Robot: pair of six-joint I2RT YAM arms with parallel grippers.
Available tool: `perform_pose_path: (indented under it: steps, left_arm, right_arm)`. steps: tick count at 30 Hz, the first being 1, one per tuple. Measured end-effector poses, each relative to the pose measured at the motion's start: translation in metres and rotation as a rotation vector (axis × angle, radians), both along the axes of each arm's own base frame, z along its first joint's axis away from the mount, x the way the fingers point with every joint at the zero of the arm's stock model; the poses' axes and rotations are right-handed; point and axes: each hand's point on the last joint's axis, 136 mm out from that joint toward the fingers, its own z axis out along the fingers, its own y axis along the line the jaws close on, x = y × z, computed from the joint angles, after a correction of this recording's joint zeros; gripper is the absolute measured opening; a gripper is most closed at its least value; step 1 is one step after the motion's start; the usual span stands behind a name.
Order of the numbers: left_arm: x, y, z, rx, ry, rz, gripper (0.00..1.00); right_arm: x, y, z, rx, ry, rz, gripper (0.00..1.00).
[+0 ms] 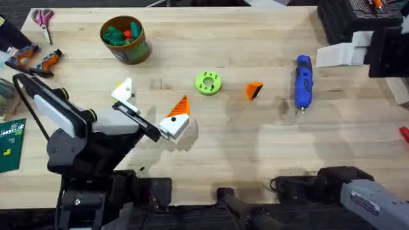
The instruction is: Pick up the gripper from the table and insert it into the empty holder that is missing its gripper. Then pick up a screw, insert it into the mounting hole, and use the screwdriver to tighten it. Finally, clean up the table by picking up the vegetable and placing it into the bucket.
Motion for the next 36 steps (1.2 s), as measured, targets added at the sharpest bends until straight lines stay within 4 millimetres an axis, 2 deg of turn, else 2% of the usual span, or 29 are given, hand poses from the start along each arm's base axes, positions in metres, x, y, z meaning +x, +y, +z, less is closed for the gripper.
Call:
perform_pose_path:
  steps: [7, 12, 15, 20, 26, 30, 36]
  left_arm:
    - [-0.007, -0.009, 0.000, 0.026, -0.022, -0.068, 0.985]
    - [-0.007, -0.010, 0.000, 0.031, -0.026, -0.076, 0.986]
    - [-0.007, -0.010, 0.000, 0.031, -0.026, -0.076, 0.986]
    - [-0.007, -0.010, 0.000, 0.033, -0.028, -0.076, 0.986]
    - [-0.007, -0.010, 0.000, 0.033, -0.028, -0.076, 0.986]
    - [-0.007, -0.010, 0.000, 0.033, -0.028, -0.076, 0.986]
    - [-0.007, -0.010, 0.000, 0.033, -0.028, -0.076, 0.985]
  right_arm:
    - [-0.001, 0.001, 0.000, 0.009, 0.004, -0.007, 0.994]
    - [0.001, 0.014, -0.009, 0.049, 0.055, 0.037, 0.994]
    - [0.011, 0.027, -0.024, 0.047, 0.121, 0.094, 0.992]
    - [0.033, 0.064, -0.053, 0.033, 0.201, 0.223, 0.993]
    - [0.036, 0.113, -0.085, -0.019, 0.291, 0.392, 0.993]
    - [0.036, 0.125, -0.108, -0.086, 0.353, 0.439, 0.993]
    - [0.046, 0.129, -0.138, -0.133, 0.418, 0.440, 0.994]
